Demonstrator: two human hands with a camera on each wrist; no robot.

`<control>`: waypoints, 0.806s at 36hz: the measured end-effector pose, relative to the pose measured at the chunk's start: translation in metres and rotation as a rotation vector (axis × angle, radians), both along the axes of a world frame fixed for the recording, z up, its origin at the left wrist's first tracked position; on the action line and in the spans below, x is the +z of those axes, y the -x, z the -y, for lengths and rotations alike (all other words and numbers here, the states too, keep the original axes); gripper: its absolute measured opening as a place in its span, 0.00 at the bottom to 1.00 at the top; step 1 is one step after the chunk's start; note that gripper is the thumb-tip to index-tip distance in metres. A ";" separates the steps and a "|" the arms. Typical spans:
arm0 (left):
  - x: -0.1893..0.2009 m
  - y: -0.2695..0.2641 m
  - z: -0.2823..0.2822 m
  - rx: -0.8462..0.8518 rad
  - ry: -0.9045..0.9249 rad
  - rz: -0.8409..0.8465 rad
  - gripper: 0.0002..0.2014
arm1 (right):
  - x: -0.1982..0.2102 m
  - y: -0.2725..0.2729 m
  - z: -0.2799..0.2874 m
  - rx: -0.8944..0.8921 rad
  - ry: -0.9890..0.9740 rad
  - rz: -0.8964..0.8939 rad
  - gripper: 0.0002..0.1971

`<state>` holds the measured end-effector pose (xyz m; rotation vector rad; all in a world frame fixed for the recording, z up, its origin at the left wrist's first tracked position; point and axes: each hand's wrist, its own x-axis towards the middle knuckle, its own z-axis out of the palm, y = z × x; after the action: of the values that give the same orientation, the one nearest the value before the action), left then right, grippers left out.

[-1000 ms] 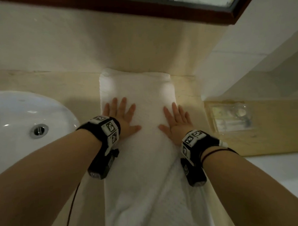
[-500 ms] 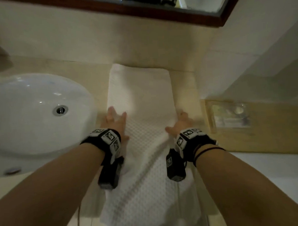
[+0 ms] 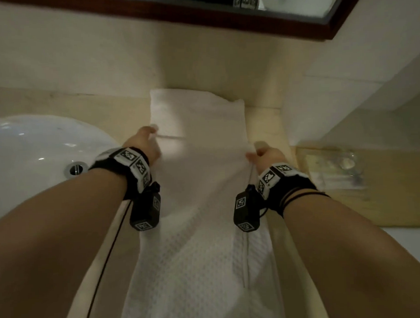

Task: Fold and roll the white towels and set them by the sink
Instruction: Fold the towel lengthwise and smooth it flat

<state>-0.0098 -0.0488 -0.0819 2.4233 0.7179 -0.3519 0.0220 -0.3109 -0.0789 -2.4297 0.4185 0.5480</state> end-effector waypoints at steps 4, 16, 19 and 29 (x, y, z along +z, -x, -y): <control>0.002 -0.029 -0.007 0.045 -0.006 0.136 0.22 | 0.001 -0.027 -0.014 -0.066 -0.109 0.049 0.15; -0.005 0.027 -0.003 0.070 0.079 -0.070 0.40 | -0.008 0.035 -0.013 -0.150 -0.115 0.158 0.26; -0.006 0.040 -0.002 -0.061 0.023 -0.143 0.30 | -0.003 0.050 -0.011 -0.040 -0.090 -0.059 0.12; -0.004 0.047 0.003 -0.026 0.054 -0.187 0.24 | -0.008 0.058 -0.033 0.081 -0.031 -0.212 0.22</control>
<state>-0.0564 -0.0515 -0.0860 2.3717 0.7476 -0.6070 -0.0361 -0.2781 -0.0867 -2.3756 0.3963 0.8463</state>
